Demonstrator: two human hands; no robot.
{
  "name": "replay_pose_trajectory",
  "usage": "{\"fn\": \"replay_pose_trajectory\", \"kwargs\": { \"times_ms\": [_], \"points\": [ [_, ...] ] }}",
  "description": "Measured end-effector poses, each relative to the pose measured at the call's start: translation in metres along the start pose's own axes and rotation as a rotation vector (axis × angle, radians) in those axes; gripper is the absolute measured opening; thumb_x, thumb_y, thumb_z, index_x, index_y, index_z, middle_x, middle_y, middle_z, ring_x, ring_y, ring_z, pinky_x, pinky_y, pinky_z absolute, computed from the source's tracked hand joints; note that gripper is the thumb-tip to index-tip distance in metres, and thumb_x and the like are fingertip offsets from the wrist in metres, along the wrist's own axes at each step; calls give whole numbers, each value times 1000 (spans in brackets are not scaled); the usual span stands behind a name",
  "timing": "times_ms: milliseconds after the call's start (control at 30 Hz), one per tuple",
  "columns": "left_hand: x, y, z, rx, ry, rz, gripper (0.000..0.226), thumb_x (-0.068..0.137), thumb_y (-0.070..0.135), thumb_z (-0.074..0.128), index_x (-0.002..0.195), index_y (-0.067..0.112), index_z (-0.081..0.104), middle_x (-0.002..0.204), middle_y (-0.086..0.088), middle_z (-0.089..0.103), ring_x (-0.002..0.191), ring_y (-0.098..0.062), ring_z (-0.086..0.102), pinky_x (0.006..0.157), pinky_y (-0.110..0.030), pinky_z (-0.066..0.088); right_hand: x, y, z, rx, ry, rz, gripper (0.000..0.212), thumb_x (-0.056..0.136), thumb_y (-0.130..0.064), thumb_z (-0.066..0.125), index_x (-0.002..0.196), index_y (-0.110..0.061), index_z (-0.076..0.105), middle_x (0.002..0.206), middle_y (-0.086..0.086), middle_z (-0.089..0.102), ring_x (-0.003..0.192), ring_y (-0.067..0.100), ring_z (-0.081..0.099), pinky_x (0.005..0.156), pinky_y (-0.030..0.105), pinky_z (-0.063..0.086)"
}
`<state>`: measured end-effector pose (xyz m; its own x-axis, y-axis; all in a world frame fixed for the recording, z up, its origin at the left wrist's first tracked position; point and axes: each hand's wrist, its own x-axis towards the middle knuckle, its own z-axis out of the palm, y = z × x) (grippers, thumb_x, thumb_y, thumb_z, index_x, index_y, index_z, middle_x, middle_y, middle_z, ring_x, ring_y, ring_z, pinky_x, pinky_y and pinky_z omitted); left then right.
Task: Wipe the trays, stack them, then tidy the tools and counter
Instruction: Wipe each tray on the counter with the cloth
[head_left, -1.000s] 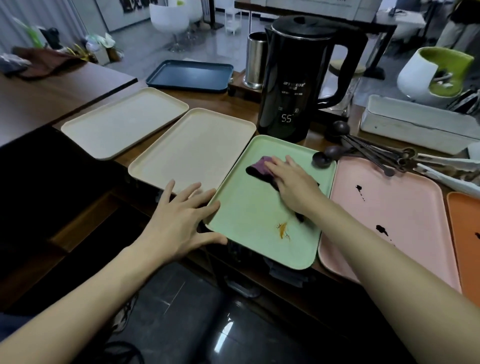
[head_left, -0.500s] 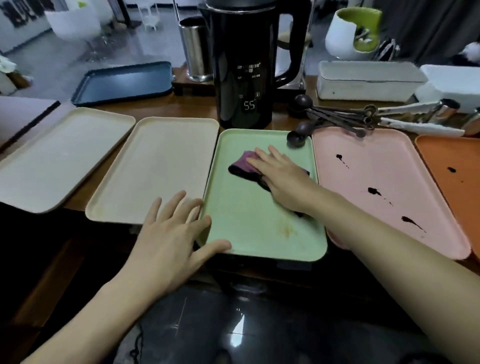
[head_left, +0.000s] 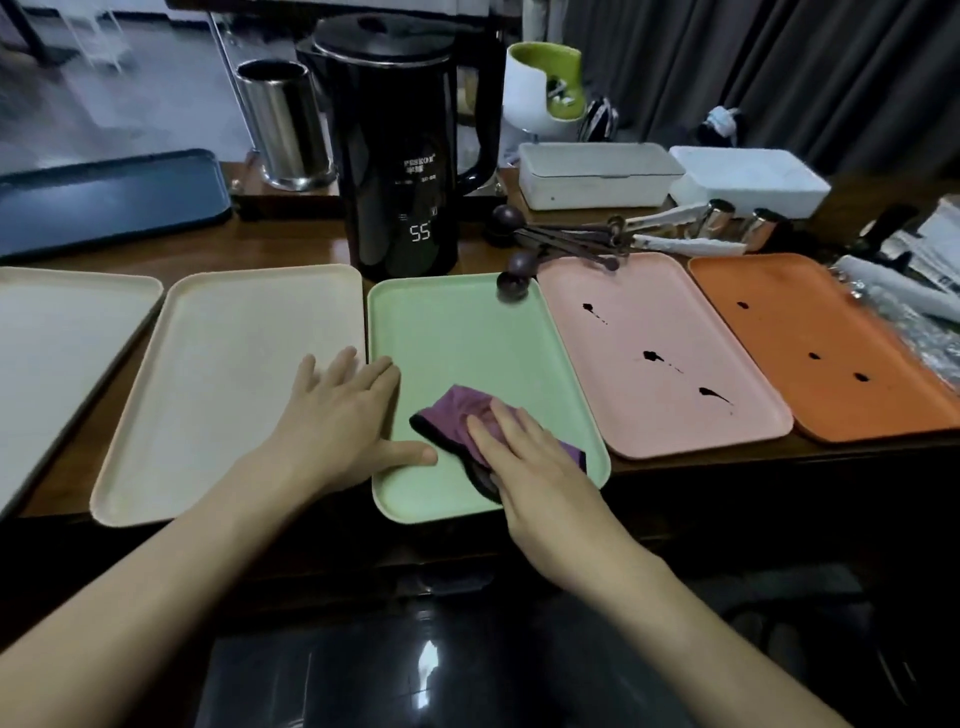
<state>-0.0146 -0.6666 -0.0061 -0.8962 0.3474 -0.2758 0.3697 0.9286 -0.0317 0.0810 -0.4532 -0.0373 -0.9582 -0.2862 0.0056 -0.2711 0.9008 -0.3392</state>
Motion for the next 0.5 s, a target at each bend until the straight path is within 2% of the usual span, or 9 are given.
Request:
{"fn": "replay_pose_trajectory", "kwargs": {
  "times_ms": [133, 300, 400, 500],
  "points": [
    [3, -5, 7, 27, -11, 25, 131, 52, 100, 0, 162, 30, 2, 171, 5, 3, 156, -30, -2, 122, -59, 3, 40, 26, -5, -105, -12, 54, 82, 92, -1, 46, 161, -23, 7, 169, 4, -2, 154, 30, 5, 122, 42, 12],
    [6, -6, 11, 33, -18, 13, 131, 49, 100, -4, 162, 33, -1, 171, 5, 1, 156, -31, -4, 121, -59, 3, 96, 40, -10, -97, 82, 171, 77, 90, 0, 44, 159, -17, 15, 167, 8, 6, 149, 36, 14, 120, 46, 16],
    [6, -6, 14, 38, -5, 6, 133, 48, 101, -9, 162, 33, -3, 171, 6, -1, 156, -31, -5, 121, -59, 4, 56, 12, 5, -32, 107, 190, 74, 96, -9, 45, 161, -15, 10, 168, 9, 1, 153, 35, 6, 124, 45, 8],
    [7, -8, 19, 69, 2, 12, 122, 56, 99, -10, 161, 36, -10, 171, 7, -6, 156, -30, -10, 120, -60, -1, 8, -9, 11, 48, 95, 130, 74, 95, -7, 48, 161, -17, 15, 168, 8, 6, 154, 32, 6, 125, 44, 9]
  ]
}}
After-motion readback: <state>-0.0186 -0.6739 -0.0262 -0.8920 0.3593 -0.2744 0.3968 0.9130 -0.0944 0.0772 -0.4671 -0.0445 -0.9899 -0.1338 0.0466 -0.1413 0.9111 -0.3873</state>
